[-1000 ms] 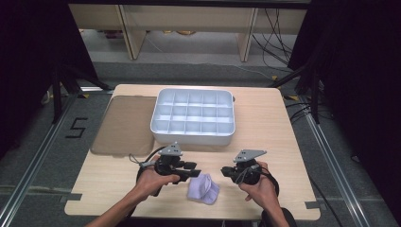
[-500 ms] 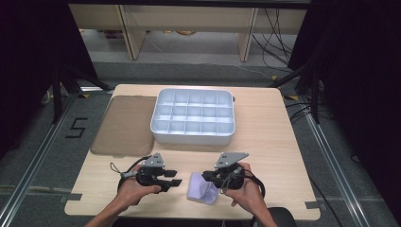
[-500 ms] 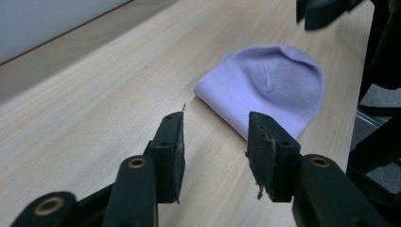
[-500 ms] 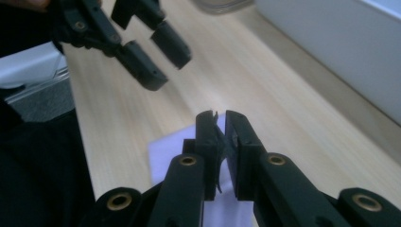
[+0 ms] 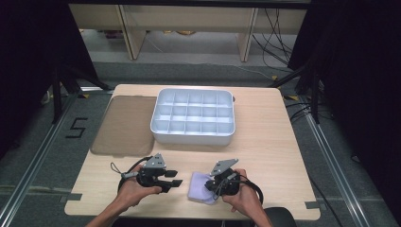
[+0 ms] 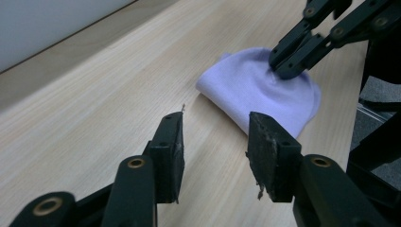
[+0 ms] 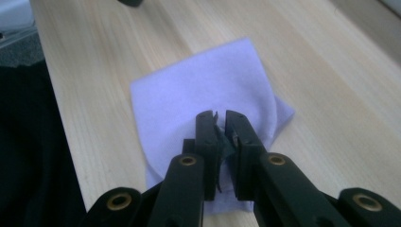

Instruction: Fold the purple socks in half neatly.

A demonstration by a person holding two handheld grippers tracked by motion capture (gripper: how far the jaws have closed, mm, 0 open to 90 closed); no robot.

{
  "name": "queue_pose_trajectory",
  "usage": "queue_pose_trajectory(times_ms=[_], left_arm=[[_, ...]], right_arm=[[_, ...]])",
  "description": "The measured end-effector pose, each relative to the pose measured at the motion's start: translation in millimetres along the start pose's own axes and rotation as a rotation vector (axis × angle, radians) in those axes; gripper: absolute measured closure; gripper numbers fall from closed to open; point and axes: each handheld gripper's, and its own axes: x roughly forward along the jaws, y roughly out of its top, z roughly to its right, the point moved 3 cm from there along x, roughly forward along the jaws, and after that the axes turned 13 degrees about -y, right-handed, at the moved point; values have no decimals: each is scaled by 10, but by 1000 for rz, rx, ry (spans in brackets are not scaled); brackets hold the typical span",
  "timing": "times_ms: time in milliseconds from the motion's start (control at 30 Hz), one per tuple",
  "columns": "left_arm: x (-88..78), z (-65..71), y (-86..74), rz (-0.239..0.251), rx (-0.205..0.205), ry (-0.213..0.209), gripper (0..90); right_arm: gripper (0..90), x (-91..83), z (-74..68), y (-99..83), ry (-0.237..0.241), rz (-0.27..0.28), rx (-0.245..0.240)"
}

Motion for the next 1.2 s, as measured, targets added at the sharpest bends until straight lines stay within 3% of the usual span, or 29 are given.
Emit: queue_pose_trajectory(times_ms=[100, 133, 167, 200, 367, 467, 500, 533, 567, 600, 633, 700, 800, 833, 867, 933, 967, 1100, 1133, 1200], left_arm=[[60, 27, 75, 8, 19, -8, 598], [89, 41, 104, 7, 28, -9, 609], [128, 52, 140, 4, 56, -22, 623], [177, 64, 167, -10, 72, -23, 638], [489, 37, 244, -71, 112, -40, 737], [637, -55, 186, -130, 128, 16, 781], [661, -79, 150, -144, 111, 11, 790], [665, -94, 140, -125, 112, 6, 797], [663, -89, 138, -121, 105, 6, 803], [646, -87, 135, -136, 113, 18, 811], [650, -85, 131, -130, 127, 22, 815], [648, -87, 128, -134, 134, 23, 818], [653, -89, 130, -128, 123, 24, 824], [656, -79, 126, -127, 113, 25, 825], [641, -84, 127, -151, 132, 35, 825], [633, -94, 134, -169, 162, 30, 824], [635, -93, 135, -169, 160, 28, 822], [621, -38, 163, -109, 116, 27, 779], [588, 13, 180, -97, 133, 15, 778], [549, 125, 176, -79, 127, -15, 775]], right_arm=[[843, 41, 17, -12, 20, 2, -42], [844, 32, 6, -25, 10, -24, -12], [844, 34, 6, -25, 12, -21, -13], [843, 40, 14, -20, 19, -6, -32], [844, 41, 14, -25, 29, -9, -29], [845, 47, 10, -35, 26, -6, -13], [846, 34, 25, -33, 17, -2, -30], [847, 33, 22, -36, 20, 8, -24], [849, 22, 25, -51, 1, -16, -3], [853, 23, 47, -48, 18, 2, -38], [859, 1, 36, -66, 17, -28, -7], [868, -4, 61, -90, 23, -11, -43], [871, -35, 61, -133, 7, -23, -33], [871, -37, 58, -131, 14, -18, -38], [871, -32, 48, -122, 20, -2, -32], [872, -83, 53, -80, -16, 4, -34], [873, -85, 63, -34, -32, 41, -46], [873, -74, 101, 88, -64, 45, -71], [874, -46, 107, 91, -69, 30, -58], [875, 37, 138, 60, -77, 9, -64]])
